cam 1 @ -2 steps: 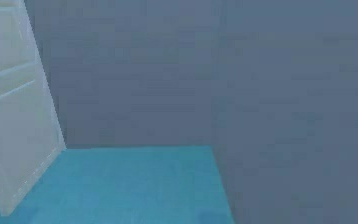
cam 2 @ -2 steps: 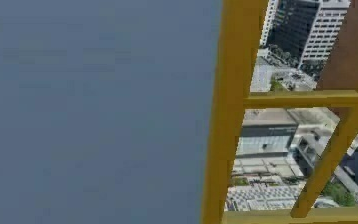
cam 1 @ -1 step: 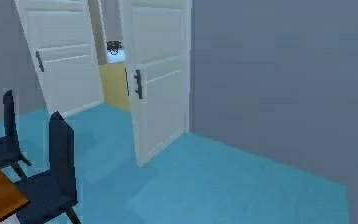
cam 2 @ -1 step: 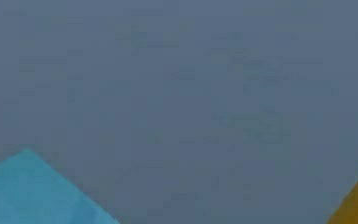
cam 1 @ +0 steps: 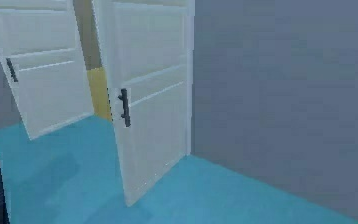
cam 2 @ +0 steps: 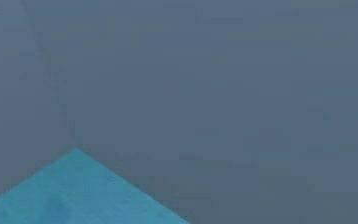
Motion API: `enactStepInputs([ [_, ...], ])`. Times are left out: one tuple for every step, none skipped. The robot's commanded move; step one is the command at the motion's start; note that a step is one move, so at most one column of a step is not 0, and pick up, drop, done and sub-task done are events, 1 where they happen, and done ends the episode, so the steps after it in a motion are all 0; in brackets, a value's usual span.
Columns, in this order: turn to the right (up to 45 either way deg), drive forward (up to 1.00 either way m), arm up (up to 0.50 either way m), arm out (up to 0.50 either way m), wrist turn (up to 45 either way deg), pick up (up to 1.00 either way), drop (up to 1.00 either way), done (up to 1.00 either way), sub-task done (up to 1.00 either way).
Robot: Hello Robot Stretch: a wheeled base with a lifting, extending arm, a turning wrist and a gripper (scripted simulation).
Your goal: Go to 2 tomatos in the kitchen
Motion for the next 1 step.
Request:
enactStepInputs([
  [-9.0,0.0,0.0,0.0,0.0,0.0,0.0,0.0,0.0],
])
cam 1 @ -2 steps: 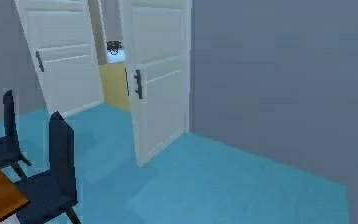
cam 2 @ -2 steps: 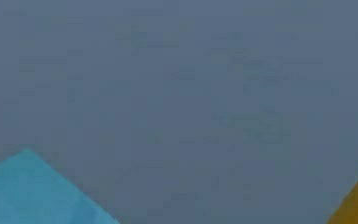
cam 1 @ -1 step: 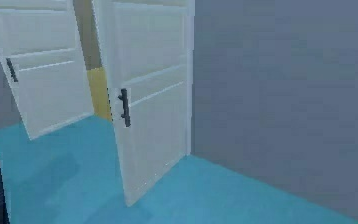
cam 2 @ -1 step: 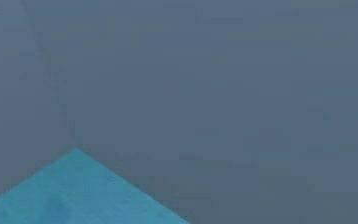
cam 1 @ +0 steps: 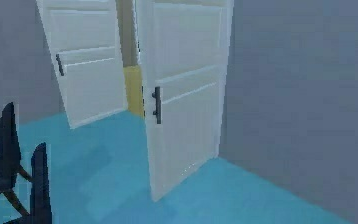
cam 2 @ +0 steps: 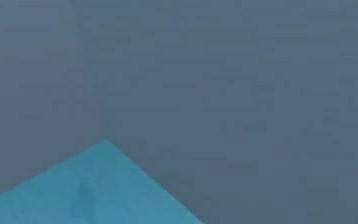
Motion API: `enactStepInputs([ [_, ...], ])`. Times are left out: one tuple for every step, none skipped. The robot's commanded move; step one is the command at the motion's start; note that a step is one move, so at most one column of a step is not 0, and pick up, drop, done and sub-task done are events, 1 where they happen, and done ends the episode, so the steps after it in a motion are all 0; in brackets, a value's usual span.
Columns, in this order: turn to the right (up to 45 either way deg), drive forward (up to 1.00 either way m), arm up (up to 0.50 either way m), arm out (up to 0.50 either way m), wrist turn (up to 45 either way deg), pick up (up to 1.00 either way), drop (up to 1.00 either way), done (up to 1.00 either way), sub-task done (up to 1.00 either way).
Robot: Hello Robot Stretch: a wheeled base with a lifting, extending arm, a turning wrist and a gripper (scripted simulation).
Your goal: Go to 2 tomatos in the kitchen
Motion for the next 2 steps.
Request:
enactStepInputs([
  [0.0,0.65,0.0,0.0,0.0,0.0,0.0,0.0,0.0],
  [-45.0,0.0,0.0,0.0,0.0,0.0,0.0,0.0,0.0],
])
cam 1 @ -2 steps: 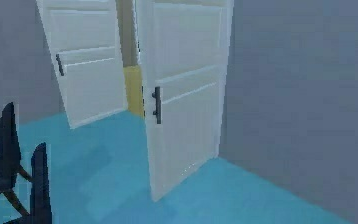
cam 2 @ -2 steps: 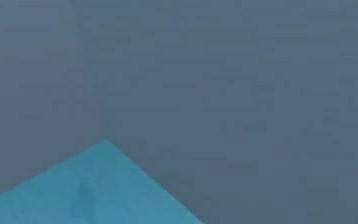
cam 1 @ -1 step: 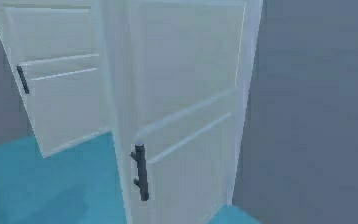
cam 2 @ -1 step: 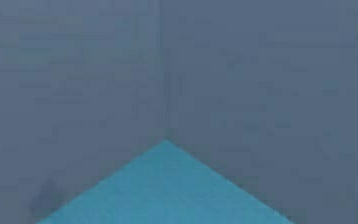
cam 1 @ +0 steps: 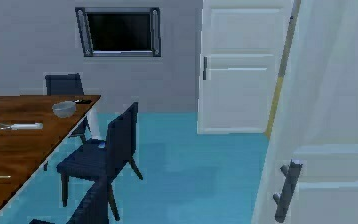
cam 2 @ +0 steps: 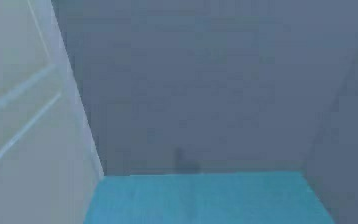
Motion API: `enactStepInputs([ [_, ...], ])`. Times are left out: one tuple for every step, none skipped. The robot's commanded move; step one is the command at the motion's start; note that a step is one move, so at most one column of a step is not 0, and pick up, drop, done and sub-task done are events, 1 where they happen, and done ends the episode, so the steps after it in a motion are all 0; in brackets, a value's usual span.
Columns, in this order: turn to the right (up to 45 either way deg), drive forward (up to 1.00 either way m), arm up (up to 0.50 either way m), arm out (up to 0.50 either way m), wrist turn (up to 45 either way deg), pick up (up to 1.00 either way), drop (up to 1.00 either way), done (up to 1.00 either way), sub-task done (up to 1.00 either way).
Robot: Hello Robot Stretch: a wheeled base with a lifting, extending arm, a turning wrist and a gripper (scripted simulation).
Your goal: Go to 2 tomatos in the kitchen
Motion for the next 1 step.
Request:
enactStepInputs([
  [0.0,0.75,0.0,0.0,0.0,0.0,0.0,0.0,0.0],
])
